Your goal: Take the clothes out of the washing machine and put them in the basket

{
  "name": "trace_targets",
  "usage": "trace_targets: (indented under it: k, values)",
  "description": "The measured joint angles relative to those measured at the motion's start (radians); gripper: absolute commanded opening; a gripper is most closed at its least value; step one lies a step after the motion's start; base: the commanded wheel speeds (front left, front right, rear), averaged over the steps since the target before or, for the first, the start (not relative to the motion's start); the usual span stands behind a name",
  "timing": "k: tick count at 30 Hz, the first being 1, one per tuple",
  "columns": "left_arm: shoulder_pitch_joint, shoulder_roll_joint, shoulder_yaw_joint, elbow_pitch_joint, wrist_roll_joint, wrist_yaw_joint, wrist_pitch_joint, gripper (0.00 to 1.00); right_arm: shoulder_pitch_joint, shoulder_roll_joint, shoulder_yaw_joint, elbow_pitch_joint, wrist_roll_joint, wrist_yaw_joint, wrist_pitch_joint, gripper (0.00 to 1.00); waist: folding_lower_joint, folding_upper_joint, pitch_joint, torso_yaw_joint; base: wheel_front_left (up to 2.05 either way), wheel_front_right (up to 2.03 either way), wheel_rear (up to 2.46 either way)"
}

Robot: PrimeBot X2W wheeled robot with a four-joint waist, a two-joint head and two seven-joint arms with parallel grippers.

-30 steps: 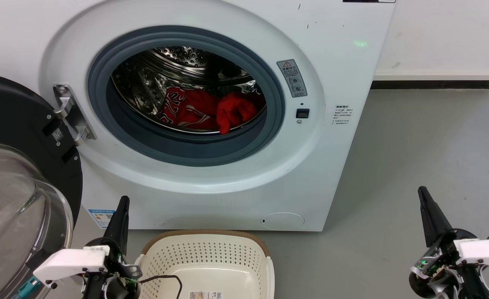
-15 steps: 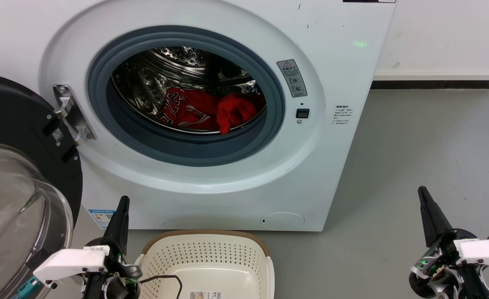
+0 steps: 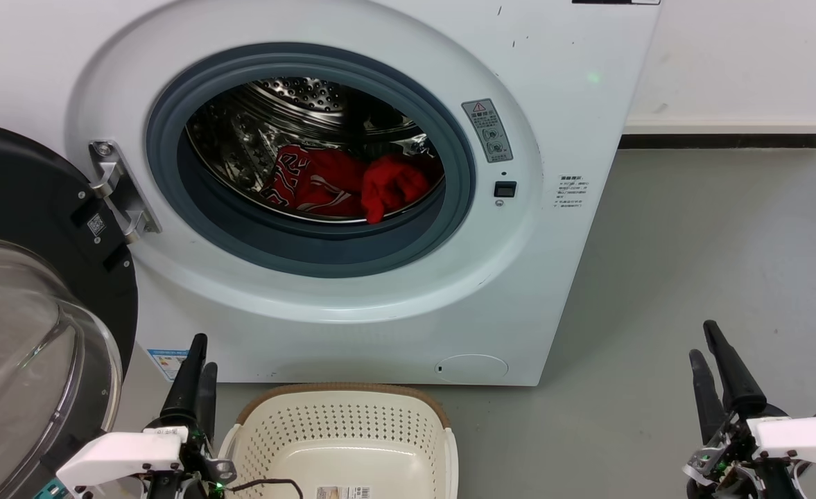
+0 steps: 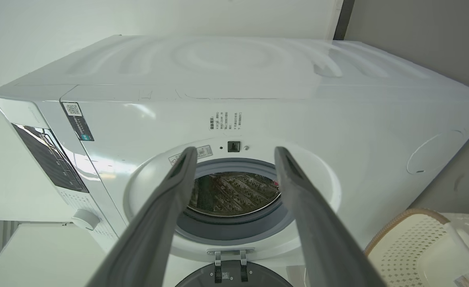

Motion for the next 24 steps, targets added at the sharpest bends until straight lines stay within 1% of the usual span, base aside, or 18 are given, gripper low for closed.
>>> trace_targets:
  k: [5,16,24]
  values:
    - [0.002,0.000,0.004,-0.034,0.093,0.009,-0.023,1.00,0.010,0.000,0.000,-0.024,-0.103,0.000,-0.023,1.00,0.0000,0.0000,0.002,0.000,0.00,0.00,0.00]
    - [0.018,0.000,-0.020,-0.111,0.328,0.069,-0.071,1.00,0.025,0.001,0.011,-0.096,-0.353,0.000,-0.071,1.00,0.0000,0.0000,0.006,-0.001,0.00,0.00,0.00]
    - [0.025,0.000,-0.043,-0.142,0.500,0.095,-0.102,1.00,0.034,0.001,0.031,-0.158,-0.545,0.000,-0.101,1.00,0.0000,0.0000,0.010,-0.001,0.00,0.00,0.00]
